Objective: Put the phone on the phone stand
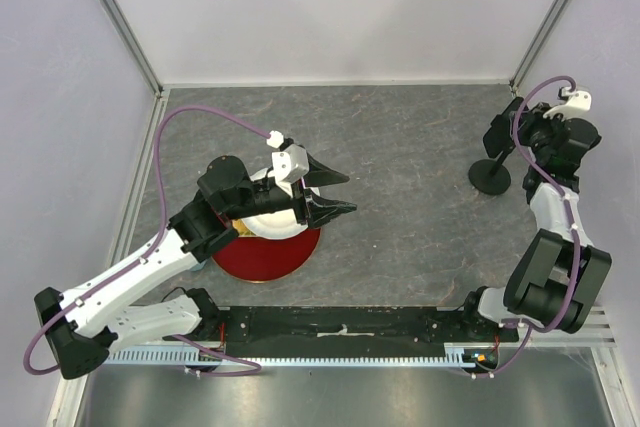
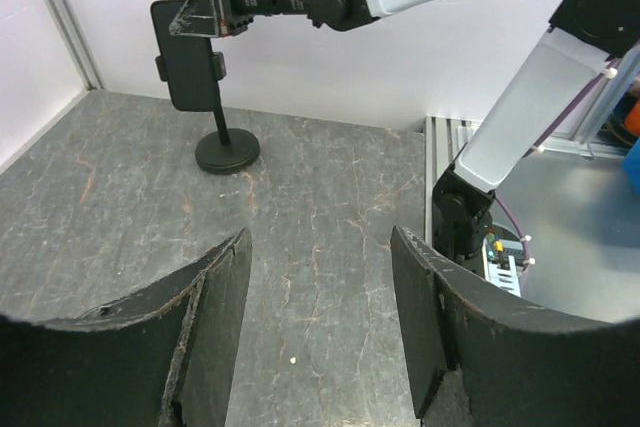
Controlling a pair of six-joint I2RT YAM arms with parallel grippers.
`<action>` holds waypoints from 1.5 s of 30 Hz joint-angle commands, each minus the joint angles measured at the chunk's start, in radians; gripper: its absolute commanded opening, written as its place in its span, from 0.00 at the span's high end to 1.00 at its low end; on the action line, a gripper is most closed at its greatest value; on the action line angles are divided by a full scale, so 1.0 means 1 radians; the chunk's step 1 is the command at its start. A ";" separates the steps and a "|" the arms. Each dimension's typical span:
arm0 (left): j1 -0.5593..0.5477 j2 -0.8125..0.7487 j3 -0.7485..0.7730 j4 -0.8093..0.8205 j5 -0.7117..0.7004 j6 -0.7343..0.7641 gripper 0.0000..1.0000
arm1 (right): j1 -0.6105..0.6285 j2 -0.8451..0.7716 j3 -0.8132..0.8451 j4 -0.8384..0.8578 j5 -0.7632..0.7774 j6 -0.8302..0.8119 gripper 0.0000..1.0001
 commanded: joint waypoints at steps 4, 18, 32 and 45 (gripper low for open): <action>-0.001 0.014 0.000 0.067 0.062 -0.060 0.37 | -0.014 0.031 0.141 0.065 0.008 -0.111 1.00; 0.042 0.043 -0.002 0.093 0.103 -0.088 0.37 | -0.044 0.146 0.185 0.116 -0.004 -0.087 1.00; 0.099 0.082 -0.006 0.156 0.195 -0.169 0.39 | -0.084 0.144 0.156 0.073 -0.024 -0.139 0.92; 0.099 0.073 -0.008 0.165 0.203 -0.175 0.39 | -0.084 0.092 0.129 0.032 0.038 -0.139 0.45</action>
